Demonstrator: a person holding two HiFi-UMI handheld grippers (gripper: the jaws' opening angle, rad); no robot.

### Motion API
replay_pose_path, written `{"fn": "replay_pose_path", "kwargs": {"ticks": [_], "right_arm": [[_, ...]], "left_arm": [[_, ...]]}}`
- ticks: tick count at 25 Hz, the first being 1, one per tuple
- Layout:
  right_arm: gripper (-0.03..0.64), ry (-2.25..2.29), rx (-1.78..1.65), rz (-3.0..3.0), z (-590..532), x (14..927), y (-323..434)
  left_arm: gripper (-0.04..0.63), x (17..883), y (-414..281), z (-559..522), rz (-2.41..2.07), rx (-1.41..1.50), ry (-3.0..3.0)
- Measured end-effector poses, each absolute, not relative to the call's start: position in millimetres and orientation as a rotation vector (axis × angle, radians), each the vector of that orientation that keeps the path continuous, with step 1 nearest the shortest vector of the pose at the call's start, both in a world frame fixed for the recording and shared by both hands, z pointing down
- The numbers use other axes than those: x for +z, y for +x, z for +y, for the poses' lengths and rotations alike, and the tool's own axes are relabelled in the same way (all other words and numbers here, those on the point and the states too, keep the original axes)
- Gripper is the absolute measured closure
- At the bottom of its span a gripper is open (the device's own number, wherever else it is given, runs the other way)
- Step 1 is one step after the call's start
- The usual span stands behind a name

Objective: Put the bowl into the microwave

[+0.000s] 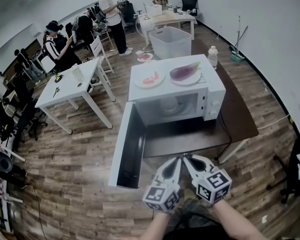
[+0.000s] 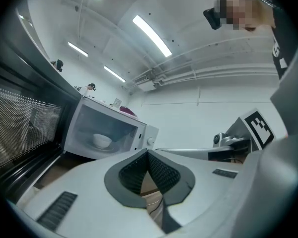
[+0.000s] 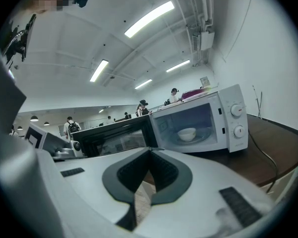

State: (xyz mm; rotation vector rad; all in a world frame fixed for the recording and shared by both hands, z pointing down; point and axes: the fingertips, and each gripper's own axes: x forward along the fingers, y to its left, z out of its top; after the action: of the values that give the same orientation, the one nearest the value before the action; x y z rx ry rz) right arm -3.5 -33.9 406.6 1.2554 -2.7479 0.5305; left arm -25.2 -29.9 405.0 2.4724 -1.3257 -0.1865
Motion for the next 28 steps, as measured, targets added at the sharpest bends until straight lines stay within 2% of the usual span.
{"fn": "replay_pose_path", "kwargs": {"ticks": [28], "right_arm": [[0.617, 1.288, 0.494, -2.726, 5, 402, -9]], "left_arm": [[0.595, 401, -31, 7, -1.290, -0.239, 2.483]]}}
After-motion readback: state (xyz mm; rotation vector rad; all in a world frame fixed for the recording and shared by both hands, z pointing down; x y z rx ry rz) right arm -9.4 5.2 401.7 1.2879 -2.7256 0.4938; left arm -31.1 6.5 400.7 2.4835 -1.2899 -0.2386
